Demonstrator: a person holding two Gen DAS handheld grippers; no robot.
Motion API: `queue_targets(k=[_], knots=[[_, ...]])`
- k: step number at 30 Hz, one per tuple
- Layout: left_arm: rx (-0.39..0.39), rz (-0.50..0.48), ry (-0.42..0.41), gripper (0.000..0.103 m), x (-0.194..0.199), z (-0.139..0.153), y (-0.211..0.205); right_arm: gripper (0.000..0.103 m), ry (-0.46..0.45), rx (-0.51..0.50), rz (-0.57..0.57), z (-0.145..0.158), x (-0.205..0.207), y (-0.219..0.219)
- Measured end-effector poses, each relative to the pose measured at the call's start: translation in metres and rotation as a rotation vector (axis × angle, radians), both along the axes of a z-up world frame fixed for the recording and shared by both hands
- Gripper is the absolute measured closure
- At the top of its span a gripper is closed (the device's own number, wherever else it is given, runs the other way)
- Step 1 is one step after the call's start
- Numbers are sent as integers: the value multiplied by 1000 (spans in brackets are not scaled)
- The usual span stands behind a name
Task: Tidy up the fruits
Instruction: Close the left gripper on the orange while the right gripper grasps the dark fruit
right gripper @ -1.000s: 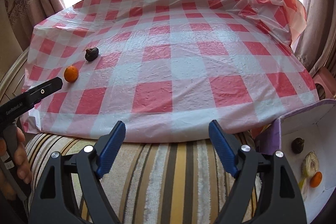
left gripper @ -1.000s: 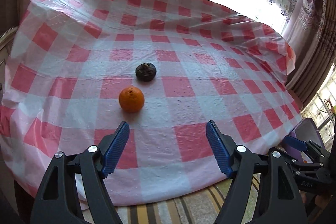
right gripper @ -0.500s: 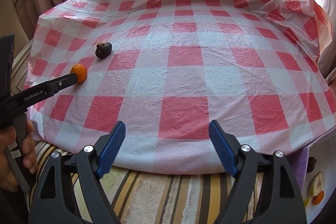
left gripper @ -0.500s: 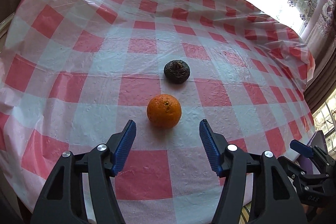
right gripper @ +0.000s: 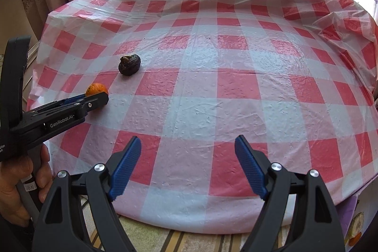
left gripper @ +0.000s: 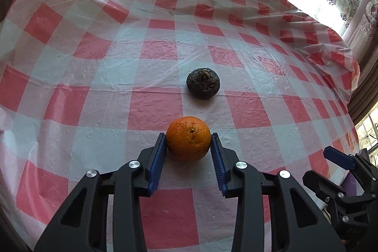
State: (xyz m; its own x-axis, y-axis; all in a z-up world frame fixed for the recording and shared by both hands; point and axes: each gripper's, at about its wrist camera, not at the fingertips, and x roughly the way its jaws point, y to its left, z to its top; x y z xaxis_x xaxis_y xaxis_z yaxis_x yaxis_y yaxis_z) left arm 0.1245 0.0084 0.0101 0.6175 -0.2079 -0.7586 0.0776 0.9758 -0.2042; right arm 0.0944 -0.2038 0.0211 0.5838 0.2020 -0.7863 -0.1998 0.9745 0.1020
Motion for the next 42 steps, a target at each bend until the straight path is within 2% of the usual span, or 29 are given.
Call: queue_targets(k=[4, 15, 23, 30, 37, 40, 42], knots=[[-6, 18, -12, 68, -3, -1, 3, 21, -2, -10, 11, 0, 11, 12], [-69, 147, -40, 69, -14, -1, 33, 21, -11, -42, 41, -4, 44, 52], [-57, 200, -56, 70, -20, -2, 40, 22, -63, -92, 76, -5, 68, 87], [-62, 265, -113, 70, -30, 4, 50, 23, -69, -88, 106, -10, 87, 107], [-65, 277, -108, 70, -30, 3, 53, 34, -60, -87, 127, -13, 102, 123], [-62, 278, -110, 70, -30, 2, 52, 35, -61, -91, 132, -15, 106, 129], [-61, 278, -111, 70, -31, 3, 53, 41, -57, -93, 136, -17, 109, 131]])
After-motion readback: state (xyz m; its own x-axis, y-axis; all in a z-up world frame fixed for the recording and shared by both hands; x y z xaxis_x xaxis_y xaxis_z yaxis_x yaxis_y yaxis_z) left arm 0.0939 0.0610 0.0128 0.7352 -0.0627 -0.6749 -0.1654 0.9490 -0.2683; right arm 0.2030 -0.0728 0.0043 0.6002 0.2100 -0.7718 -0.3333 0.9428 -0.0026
